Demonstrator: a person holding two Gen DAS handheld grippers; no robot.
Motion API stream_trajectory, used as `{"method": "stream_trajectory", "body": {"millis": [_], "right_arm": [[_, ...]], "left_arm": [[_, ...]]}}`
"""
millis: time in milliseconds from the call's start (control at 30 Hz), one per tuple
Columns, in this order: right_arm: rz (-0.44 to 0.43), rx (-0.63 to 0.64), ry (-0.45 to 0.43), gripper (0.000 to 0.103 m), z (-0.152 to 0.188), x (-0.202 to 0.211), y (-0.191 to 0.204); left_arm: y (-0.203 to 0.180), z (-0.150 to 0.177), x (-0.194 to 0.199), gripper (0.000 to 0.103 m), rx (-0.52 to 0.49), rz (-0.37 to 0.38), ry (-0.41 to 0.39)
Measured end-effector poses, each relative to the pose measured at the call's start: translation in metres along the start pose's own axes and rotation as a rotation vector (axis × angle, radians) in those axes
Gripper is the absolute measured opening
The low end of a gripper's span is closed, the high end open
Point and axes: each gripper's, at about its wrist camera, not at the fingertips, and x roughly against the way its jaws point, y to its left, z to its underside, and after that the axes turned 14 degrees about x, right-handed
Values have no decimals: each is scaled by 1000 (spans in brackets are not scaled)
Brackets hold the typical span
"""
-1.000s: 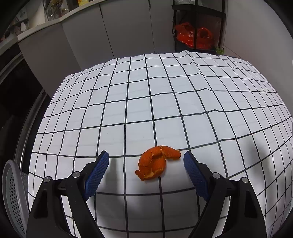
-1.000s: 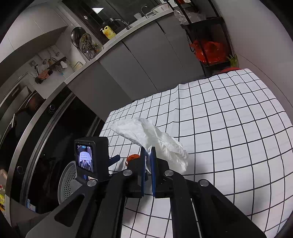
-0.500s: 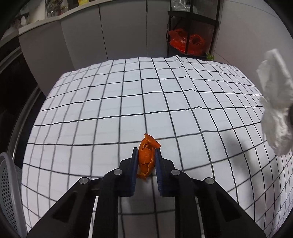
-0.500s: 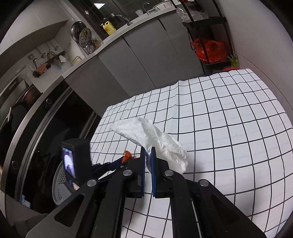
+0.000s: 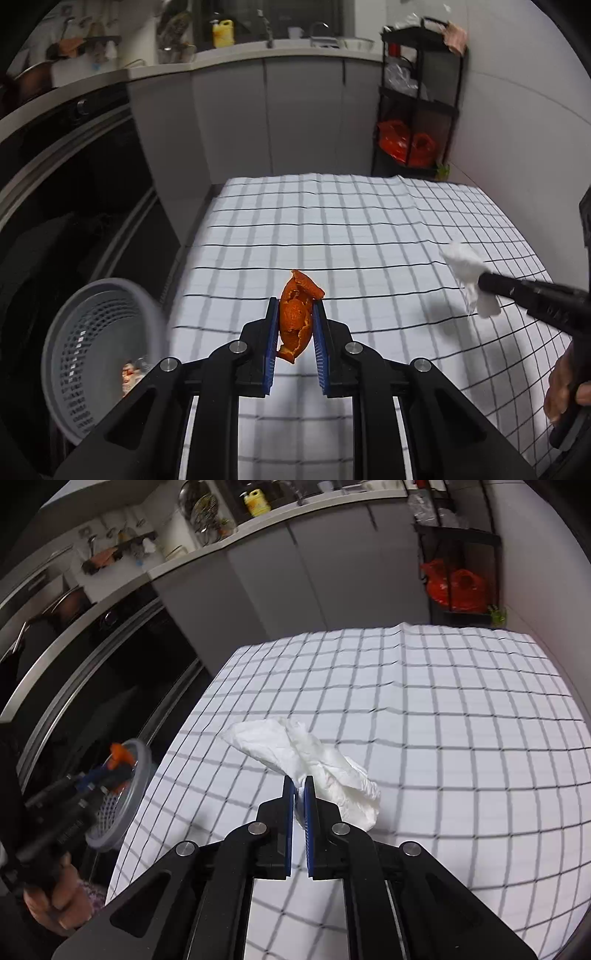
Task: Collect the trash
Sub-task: 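Carry tissue and orange peel over the grey basket and release both inside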
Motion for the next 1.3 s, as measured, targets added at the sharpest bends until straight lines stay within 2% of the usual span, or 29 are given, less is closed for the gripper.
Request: {"method": "stream_trajectory", "body": {"millis": [133, 267, 500, 633, 800, 1000, 1300], "right_arm": [[-48, 35, 20, 6, 9, -12, 50], [-112, 54, 14, 6, 9, -23, 104], [-180, 89, -30, 6, -17, -43, 181], [-201, 121, -24, 6, -32, -61, 216], [-229, 159, -5, 6, -43, -82, 245], [-262, 209, 30, 6, -51, -115, 270], [-320, 223, 76, 6, -63, -158, 296]], "left_arm": [[52, 1, 29, 18, 23, -72, -46], [97, 1, 41, 18, 41, -161, -77], [158, -13, 38, 18, 131, -210, -84], [189, -18, 31, 18, 189, -235, -72], [223, -16, 25, 18, 249, -293, -62], [249, -10, 26, 18, 290, -299, -54], [269, -11, 20, 19, 321, -327, -41]]}}
